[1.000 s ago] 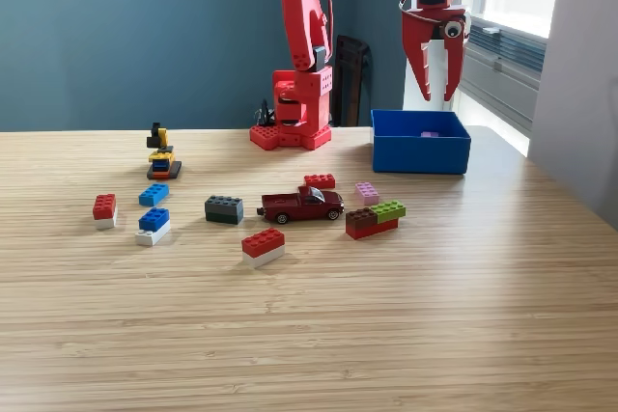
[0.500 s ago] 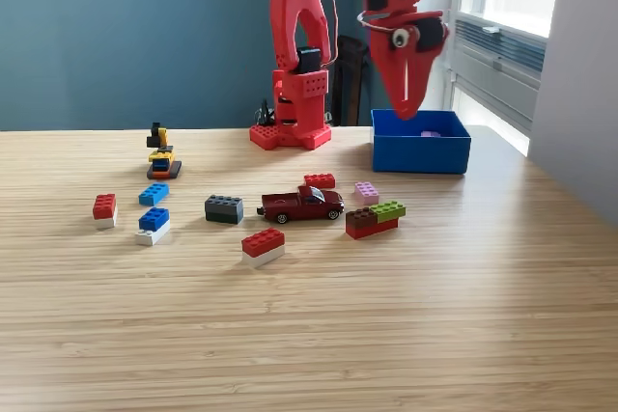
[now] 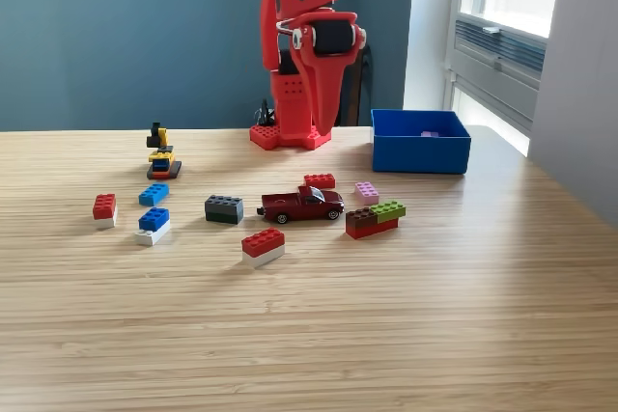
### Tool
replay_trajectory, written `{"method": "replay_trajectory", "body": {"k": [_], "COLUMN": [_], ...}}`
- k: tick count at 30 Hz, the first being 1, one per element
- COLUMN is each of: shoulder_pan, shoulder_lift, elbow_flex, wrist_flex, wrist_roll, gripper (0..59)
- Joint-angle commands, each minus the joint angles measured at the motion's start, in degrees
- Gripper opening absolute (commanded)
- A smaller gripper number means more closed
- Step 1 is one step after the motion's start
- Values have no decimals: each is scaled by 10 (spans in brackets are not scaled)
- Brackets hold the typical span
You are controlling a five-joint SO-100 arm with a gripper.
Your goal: Grasp a lego block and put it in the bin.
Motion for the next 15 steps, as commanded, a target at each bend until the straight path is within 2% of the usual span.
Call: {"method": "replay_trajectory", "body": {"k": [1,15], "shoulder_pan": [12,20], "shoulder_lift": [38,38], "elbow_flex": [-3,7], "wrist_flex": [-15,-29], "wrist_roll": [-8,-25], "gripper": [1,1]}}
